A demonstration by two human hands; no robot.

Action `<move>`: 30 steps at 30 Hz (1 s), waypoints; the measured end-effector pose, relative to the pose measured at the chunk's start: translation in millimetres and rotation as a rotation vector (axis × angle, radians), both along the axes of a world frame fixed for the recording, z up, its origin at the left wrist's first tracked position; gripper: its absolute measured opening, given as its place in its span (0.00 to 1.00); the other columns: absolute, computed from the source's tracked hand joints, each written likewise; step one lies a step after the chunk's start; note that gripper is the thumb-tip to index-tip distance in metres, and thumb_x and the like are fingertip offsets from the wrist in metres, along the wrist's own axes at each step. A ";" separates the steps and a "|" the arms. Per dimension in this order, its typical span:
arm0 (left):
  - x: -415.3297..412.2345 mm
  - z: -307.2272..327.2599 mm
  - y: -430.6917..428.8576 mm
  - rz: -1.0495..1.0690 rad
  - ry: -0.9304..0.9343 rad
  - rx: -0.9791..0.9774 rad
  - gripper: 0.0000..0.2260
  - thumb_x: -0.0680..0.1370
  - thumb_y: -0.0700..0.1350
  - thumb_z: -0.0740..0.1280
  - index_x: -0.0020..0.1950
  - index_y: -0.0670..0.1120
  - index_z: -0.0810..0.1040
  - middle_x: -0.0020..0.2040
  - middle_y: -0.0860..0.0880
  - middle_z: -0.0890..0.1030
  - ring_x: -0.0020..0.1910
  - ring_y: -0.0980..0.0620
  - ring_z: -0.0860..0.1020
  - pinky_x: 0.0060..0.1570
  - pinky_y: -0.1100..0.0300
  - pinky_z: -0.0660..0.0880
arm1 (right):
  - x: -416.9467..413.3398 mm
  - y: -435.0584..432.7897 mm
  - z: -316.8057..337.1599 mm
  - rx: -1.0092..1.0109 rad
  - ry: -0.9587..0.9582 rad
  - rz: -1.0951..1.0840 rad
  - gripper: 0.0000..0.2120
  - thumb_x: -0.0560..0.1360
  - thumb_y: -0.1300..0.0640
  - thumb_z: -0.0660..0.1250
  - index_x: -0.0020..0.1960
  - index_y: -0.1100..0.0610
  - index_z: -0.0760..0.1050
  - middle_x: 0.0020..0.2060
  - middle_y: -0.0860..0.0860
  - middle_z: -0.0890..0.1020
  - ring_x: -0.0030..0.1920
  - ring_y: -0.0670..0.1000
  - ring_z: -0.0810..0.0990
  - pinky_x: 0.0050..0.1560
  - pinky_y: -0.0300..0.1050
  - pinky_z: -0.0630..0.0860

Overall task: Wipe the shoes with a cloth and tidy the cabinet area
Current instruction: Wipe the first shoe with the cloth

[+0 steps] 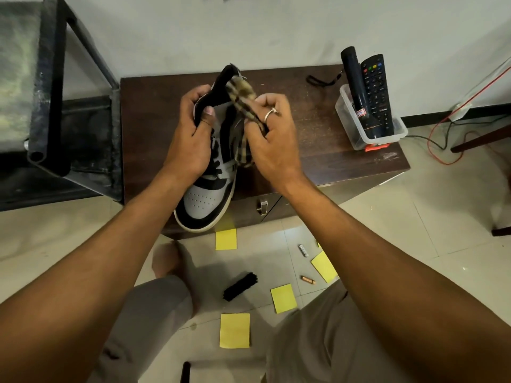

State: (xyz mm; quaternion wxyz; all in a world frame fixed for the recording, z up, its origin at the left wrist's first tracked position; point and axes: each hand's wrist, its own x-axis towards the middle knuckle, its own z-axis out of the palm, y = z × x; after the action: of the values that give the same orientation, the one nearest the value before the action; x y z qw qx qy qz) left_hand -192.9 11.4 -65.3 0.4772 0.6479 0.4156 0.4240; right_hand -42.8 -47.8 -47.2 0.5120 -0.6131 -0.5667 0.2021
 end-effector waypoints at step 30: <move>4.6 4.8 -12.8 0.065 0.093 0.030 0.28 0.78 0.57 0.72 0.72 0.55 0.64 0.66 0.58 0.76 0.63 0.63 0.77 0.62 0.62 0.75 | -14.4 -43.6 -12.5 -0.502 0.160 -0.027 0.05 0.77 0.59 0.68 0.48 0.56 0.83 0.50 0.51 0.77 0.47 0.44 0.77 0.47 0.36 0.73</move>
State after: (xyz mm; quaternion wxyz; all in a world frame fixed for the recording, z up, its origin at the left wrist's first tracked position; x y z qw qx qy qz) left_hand -188.4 -1.4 -60.5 0.4336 0.6601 0.4519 0.4148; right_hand -57.2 -91.4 -59.7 0.3897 -0.7105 -0.4483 0.3773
